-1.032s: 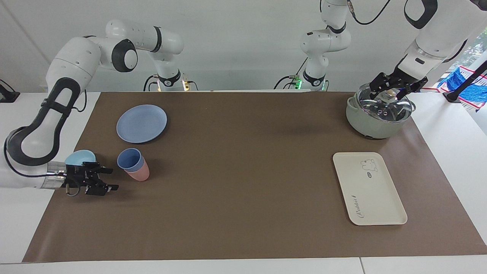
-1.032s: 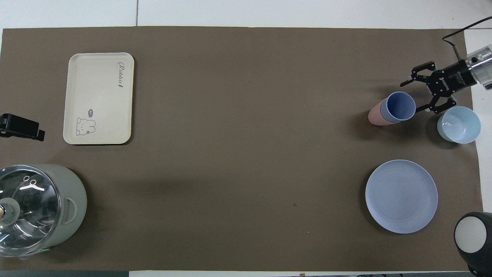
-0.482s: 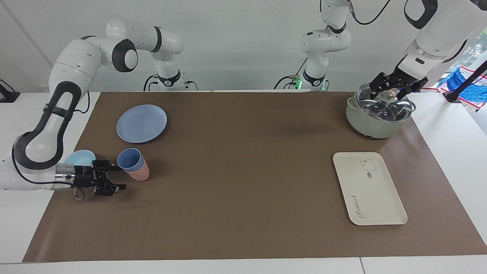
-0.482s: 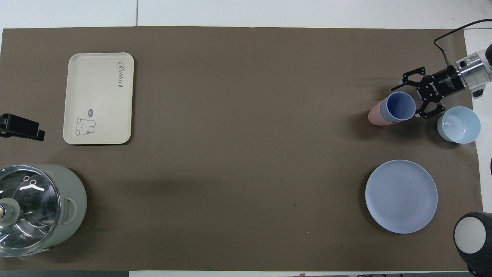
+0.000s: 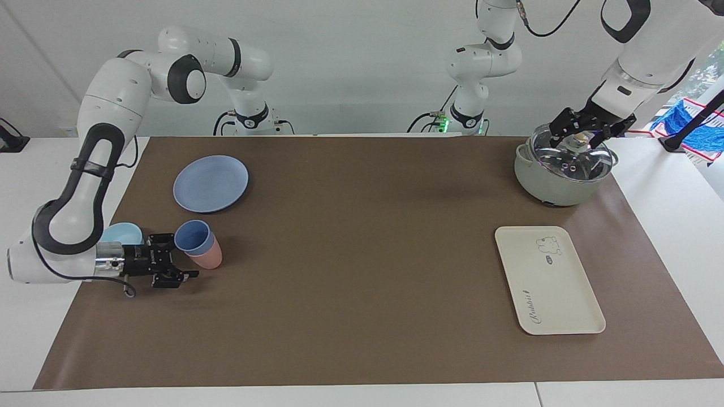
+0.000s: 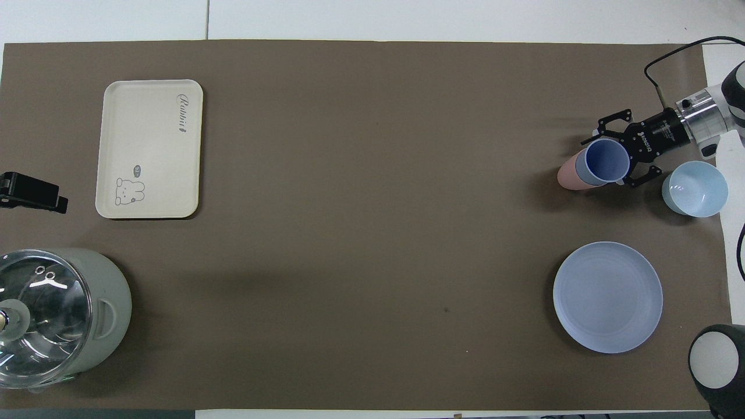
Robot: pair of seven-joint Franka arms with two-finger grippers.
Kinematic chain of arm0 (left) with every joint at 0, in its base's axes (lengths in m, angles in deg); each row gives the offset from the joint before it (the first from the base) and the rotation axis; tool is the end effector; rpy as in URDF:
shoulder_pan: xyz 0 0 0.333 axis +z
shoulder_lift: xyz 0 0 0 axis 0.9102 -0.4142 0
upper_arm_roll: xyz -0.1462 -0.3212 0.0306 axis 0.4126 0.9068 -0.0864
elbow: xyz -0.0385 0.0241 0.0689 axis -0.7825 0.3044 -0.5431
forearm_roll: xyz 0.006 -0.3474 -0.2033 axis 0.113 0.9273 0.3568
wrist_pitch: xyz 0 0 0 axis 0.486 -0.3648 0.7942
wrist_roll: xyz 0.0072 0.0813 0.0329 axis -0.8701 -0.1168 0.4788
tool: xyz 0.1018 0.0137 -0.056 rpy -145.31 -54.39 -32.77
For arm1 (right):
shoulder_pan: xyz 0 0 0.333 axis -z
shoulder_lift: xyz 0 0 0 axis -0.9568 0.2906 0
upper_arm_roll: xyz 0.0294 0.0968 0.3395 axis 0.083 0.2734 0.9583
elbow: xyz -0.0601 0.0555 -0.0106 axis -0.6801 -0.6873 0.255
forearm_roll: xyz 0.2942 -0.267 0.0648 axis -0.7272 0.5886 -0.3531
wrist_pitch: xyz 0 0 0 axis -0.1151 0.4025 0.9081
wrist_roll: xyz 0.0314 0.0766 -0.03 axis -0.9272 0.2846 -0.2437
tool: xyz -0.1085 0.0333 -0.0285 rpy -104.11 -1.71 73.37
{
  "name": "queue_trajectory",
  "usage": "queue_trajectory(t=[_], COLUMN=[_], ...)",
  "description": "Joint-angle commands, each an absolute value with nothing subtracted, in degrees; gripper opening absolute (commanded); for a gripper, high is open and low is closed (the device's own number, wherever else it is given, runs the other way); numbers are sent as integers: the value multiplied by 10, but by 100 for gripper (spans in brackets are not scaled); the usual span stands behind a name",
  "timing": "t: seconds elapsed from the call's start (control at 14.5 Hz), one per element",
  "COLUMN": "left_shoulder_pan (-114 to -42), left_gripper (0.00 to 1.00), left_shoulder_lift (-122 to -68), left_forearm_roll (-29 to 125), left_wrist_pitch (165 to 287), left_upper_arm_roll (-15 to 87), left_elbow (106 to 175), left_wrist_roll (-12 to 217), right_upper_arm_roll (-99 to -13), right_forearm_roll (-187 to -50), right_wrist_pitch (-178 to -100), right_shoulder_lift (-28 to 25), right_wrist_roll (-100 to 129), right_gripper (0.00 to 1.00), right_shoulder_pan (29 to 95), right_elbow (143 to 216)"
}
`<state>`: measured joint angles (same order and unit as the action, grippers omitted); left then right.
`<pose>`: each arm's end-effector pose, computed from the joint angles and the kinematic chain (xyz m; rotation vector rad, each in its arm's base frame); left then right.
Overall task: Place cup on tray
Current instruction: 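Lower the right gripper and grasp the blue cup rim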
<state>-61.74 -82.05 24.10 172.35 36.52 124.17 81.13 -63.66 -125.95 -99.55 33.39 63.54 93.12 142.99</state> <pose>0.5340 -0.0011 0.6475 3.1071 -0.1512 -0.1535 0.7039 -0.1739 0.2722 -2.0232 1.3361 1.0015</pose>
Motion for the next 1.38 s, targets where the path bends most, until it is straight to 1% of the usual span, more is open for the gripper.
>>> queue_trajectory(t=[0.0,0.21,0.34,0.83,0.89,0.96,1.03,1.1,1.17,1.24,1.31], left_shoulder_pan=[-606,-606,-606,-606,-606,-606,-606,-606,-606,-606,-606], left_gripper=[100,100,100,100,100,100,100,100,100,100,100], left_shoulder_lift=[-804,-804,-804,-804,-804,-804,-804,-804,-804,-804,-804], left_forearm_roll=[235,235,235,236,235,235,235,235,235,236,235], left_wrist_pitch=[1720,1720,1721,1720,1720,1720,1721,1720,1720,1721,1720], left_upper_arm_roll=[377,377,377,377,377,377,377,377,377,377,377], left_elbow=[1257,1257,1257,1257,1257,1257,1257,1257,1257,1257,1257], left_wrist_roll=[817,817,817,817,817,817,817,817,817,817,817], right_upper_arm_roll=[-634,-634,-634,-633,-633,-633,-632,-632,-632,-632,-632], right_forearm_roll=[-1273,-1279,-1282,-1305,-1309,-1311,-1313,-1322,-1324,-1324,-1326], right_wrist_pitch=[-1006,-1009,-1030,-1050,-1062,-1069,-1072,-1073,-1074,-1079,-1085], right_shoulder_lift=[302,290,276,265,260,259,258,258,256,249,241], right_wrist_roll=[628,619,613,605,601,600,601,602,605,612,626], right_gripper=[100,100,100,100,97,76,46,32,12,0,0], right_shoulder_pan=[933,932,932,928,928,928,928,924,917,912,905], right_elbow=[1476,1502,1530,1564,1574,1582,1583,1582,1582,1582,1582])
